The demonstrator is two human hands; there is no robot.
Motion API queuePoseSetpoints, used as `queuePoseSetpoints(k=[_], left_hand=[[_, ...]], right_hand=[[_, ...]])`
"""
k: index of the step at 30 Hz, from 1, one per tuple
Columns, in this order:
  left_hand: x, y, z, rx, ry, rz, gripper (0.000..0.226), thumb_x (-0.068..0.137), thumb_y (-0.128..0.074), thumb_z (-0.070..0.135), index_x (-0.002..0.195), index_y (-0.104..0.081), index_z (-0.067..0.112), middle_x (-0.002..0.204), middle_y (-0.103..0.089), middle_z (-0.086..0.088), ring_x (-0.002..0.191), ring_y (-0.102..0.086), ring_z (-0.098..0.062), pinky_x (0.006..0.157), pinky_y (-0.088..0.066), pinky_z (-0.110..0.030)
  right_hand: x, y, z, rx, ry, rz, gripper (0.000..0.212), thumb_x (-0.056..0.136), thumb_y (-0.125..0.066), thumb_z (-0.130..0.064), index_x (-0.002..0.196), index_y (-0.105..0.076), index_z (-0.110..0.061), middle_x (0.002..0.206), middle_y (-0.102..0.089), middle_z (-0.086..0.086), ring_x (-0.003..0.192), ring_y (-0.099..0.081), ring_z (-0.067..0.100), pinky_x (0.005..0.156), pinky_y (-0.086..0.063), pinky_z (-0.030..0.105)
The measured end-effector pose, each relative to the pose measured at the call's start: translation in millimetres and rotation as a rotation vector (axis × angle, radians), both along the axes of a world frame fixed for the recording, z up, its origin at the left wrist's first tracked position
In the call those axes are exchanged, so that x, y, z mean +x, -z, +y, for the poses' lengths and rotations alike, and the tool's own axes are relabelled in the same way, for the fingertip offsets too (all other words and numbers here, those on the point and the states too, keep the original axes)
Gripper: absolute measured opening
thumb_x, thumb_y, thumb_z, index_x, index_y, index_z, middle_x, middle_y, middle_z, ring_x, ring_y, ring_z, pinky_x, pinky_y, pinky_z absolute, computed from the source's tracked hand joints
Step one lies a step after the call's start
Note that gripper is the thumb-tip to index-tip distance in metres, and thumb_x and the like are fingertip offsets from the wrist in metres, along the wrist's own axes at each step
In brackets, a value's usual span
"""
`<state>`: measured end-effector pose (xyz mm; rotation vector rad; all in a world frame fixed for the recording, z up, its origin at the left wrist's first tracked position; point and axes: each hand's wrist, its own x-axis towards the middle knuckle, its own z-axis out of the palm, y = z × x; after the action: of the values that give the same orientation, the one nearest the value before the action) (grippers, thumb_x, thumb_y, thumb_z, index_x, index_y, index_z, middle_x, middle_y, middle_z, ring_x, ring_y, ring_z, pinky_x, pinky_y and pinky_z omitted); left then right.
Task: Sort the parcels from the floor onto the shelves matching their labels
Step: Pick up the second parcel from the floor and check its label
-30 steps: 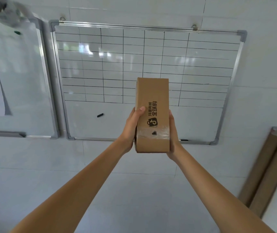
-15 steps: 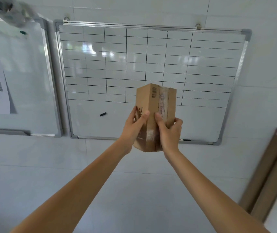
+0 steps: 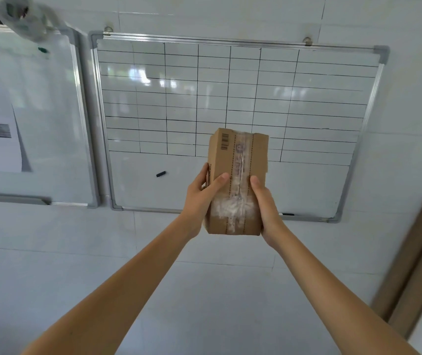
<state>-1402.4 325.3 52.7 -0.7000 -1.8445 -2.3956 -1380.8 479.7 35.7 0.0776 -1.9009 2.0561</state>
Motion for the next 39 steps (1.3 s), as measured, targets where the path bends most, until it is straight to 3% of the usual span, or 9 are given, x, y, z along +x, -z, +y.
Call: queuePoseSetpoints(k=[6, 11, 14, 21, 27, 29, 33, 36, 39], left_hand=[[7, 12, 17, 0.045, -0.032, -0.035, 0.048, 0.094, -0.064, 0.036, 0.140, -0.053, 0.030, 0.123, -0.071, 0.005, 0.108, -0.071, -0.011, 0.091, -0.059, -0.034], [4, 13, 19, -0.065, -0.139, -0.002, 0.037, 0.100, -0.055, 0.037, 0.135, -0.056, 0.028, 0.114, -0.072, 0.007, 0.099, -0.071, -0.010, 0.079, -0.060, -0.022], [6, 12, 26, -0.120, -0.192, -0.047, 0.036, 0.097, -0.059, 0.035, 0.129, -0.054, 0.017, 0.106, -0.066, 0.003, 0.093, -0.067, -0.009, 0.070, -0.058, -0.017], [1, 11, 29, -0.196, -0.122, -0.179, 0.128, 0.039, -0.069, 0.089, 0.144, -0.030, 0.024, 0.141, -0.045, -0.002, 0.130, -0.049, -0.025, 0.108, -0.046, -0.049], [-10, 13, 23, -0.193, -0.088, -0.272, 0.145, 0.029, -0.072, 0.092, 0.150, -0.020, 0.033, 0.146, -0.046, -0.001, 0.132, -0.048, -0.025, 0.110, -0.043, -0.051], [-10, 13, 20, -0.174, -0.078, -0.272, 0.133, 0.037, -0.079, 0.085, 0.146, -0.027, 0.029, 0.141, -0.052, -0.002, 0.127, -0.055, -0.025, 0.106, -0.047, -0.048], [-11, 8, 7, -0.161, 0.032, -0.221, 0.067, 0.080, -0.074, 0.051, 0.134, -0.049, 0.020, 0.120, -0.071, -0.003, 0.110, -0.068, -0.023, 0.085, -0.057, -0.038], [-13, 4, -1, -0.258, 0.123, -0.180, 0.063, 0.078, -0.072, 0.051, 0.131, -0.056, 0.022, 0.112, -0.075, 0.001, 0.102, -0.072, -0.020, 0.089, -0.059, -0.040], [-16, 8, -7, -0.298, 0.127, -0.157, 0.055, 0.085, -0.072, 0.043, 0.131, -0.054, 0.019, 0.111, -0.074, -0.001, 0.099, -0.072, -0.017, 0.074, -0.059, -0.028]], right_hand=[[3, 3, 0, -0.030, -0.008, -0.031, 0.053, 0.095, -0.057, -0.059, 0.133, -0.066, -0.024, 0.121, -0.077, 0.004, 0.108, -0.075, 0.022, 0.099, -0.057, 0.042], [5, 2, -9, -0.023, 0.186, -0.046, 0.075, 0.087, -0.066, -0.064, 0.143, -0.054, -0.015, 0.131, -0.068, 0.007, 0.112, -0.069, 0.020, 0.090, -0.058, 0.032], [5, 7, -19, 0.257, 0.542, -0.046, 0.101, 0.081, -0.054, -0.078, 0.154, -0.034, -0.013, 0.150, -0.046, 0.011, 0.135, -0.047, 0.030, 0.112, -0.041, 0.047], [8, 13, -31, 0.561, 0.598, -0.060, 0.088, 0.096, -0.035, -0.070, 0.160, -0.019, -0.011, 0.157, -0.033, 0.016, 0.144, -0.033, 0.036, 0.117, -0.028, 0.052], [14, 26, -18, 0.367, 0.447, 0.190, 0.070, 0.098, -0.025, -0.065, 0.146, -0.048, -0.020, 0.140, -0.053, 0.001, 0.131, -0.049, 0.021, 0.108, -0.047, 0.041], [17, 26, -14, 0.297, 0.412, 0.270, 0.052, 0.104, -0.030, -0.048, 0.139, -0.054, -0.019, 0.132, -0.058, 0.000, 0.122, -0.056, 0.015, 0.101, -0.051, 0.033], [20, 24, -5, 0.322, 0.273, 0.259, 0.039, 0.107, -0.039, -0.043, 0.141, -0.048, -0.026, 0.132, -0.058, 0.003, 0.119, -0.060, 0.010, 0.086, -0.059, 0.025], [22, 29, -2, 0.238, 0.102, 0.173, 0.033, 0.108, -0.040, -0.040, 0.139, -0.042, -0.030, 0.130, -0.061, 0.002, 0.119, -0.064, 0.012, 0.081, -0.059, 0.021], [24, 37, -3, 0.294, -0.007, 0.108, 0.034, 0.108, -0.033, -0.041, 0.141, -0.032, -0.036, 0.132, -0.057, -0.012, 0.118, -0.061, 0.001, 0.082, -0.057, 0.017]])
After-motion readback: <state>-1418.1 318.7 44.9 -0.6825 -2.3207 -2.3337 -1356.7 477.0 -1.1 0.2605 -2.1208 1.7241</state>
